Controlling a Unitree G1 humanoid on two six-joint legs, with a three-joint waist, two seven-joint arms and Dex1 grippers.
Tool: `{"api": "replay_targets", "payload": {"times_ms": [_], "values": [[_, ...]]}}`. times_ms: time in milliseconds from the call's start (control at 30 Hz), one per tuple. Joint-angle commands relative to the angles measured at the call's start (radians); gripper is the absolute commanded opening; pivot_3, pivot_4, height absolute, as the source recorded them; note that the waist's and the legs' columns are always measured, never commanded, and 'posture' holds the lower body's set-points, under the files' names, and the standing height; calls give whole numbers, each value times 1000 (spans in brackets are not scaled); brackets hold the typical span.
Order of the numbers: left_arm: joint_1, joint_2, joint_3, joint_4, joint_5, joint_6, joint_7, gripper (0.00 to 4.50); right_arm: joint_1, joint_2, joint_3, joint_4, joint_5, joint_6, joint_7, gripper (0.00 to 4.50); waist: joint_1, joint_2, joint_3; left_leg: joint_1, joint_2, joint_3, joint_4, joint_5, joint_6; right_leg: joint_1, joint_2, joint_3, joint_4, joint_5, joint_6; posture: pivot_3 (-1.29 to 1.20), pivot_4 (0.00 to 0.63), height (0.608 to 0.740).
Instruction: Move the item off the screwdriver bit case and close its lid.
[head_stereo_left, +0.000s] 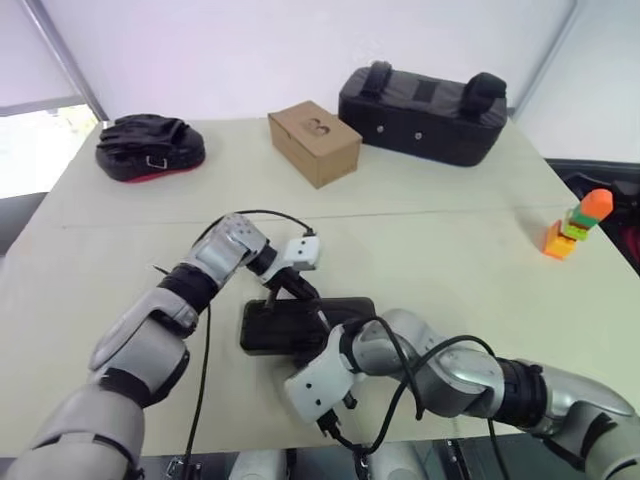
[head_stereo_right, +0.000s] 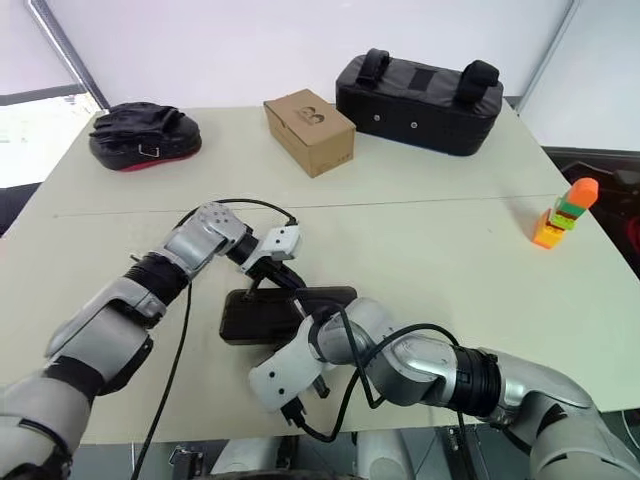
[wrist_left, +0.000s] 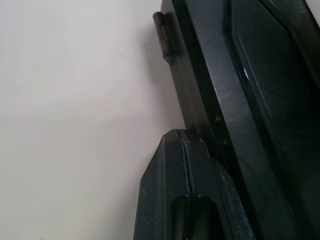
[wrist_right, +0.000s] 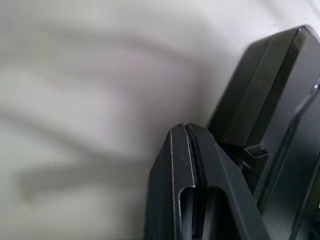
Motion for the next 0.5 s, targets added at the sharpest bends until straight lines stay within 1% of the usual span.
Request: {"api": "replay_targets", "payload": {"times_ms": [33, 100, 167, 233, 300, 333, 367, 433, 500], "values": [[23, -123, 16, 190, 108, -126, 94, 0, 32, -2, -224, -56, 69, 182, 32, 35, 23, -1, -2, 1, -1, 0, 1, 0, 0, 2, -1, 0, -1, 0, 0, 0, 150, 740], [-10, -154, 88, 247, 87, -131, 119, 0, 90, 18, -323, -163, 195, 288, 85, 35, 33, -1, -2, 0, -5, -4, 5, 0, 0, 6, -1, 0, -2, 0, 0, 0, 150, 740], [-32, -168, 163, 267, 56, -108, 93, 0, 140, 33, -438, -261, 318, 399, 132, 35, 38, -1, -2, 0, -7, -8, 10, -1, 2, 9, -2, 0, -2, 0, 0, 0, 150, 740], [-44, -161, 233, 256, 26, -65, 79, 0, 196, 65, -616, -363, 482, 552, 203, 35, 39, -1, -2, -1, -7, -8, 12, -2, 4, 9, -1, 0, -2, -1, 1, 0, 150, 740], [-18, -93, 324, 132, -46, 34, 61, 0, 220, 152, -923, -434, 648, 783, 341, 35, 23, -2, -1, -2, -8, -8, 12, -3, 5, 8, -1, 0, -1, -1, 3, 0, 150, 740], [3, -61, 374, 60, -84, 91, 60, 0, 210, 183, -1044, -435, 700, 874, 370, 35, 13, -2, -1, -5, -8, -10, 11, -3, 5, 4, -1, -1, 0, -1, 3, 0, 150, 740], [28, -33, 419, -17, -119, 145, 68, 0, 201, 195, -1133, -423, 736, 920, 374, 35, 4, -2, 0, -8, -7, -11, 11, -3, 5, 0, -1, -1, 3, 0, 3, 0, 150, 740], [99, 31, 507, -193, -175, 263, 127, 0, 197, 176, -1243, -332, 741, 913, 306, 35, -9, -2, 0, -10, -6, -11, 11, -3, 5, -4, 0, 0, 5, 0, 4, 0, 150, 740], [212, 101, 612, -399, -216, 343, 229, 0, 226, 138, -1309, -183, 703, 791, 218, 35, -12, -1, 0, -8, -5, -11, 8, -3, 5, -5, -1, 1, 5, 0, 4, 0, 150, 740]]}}
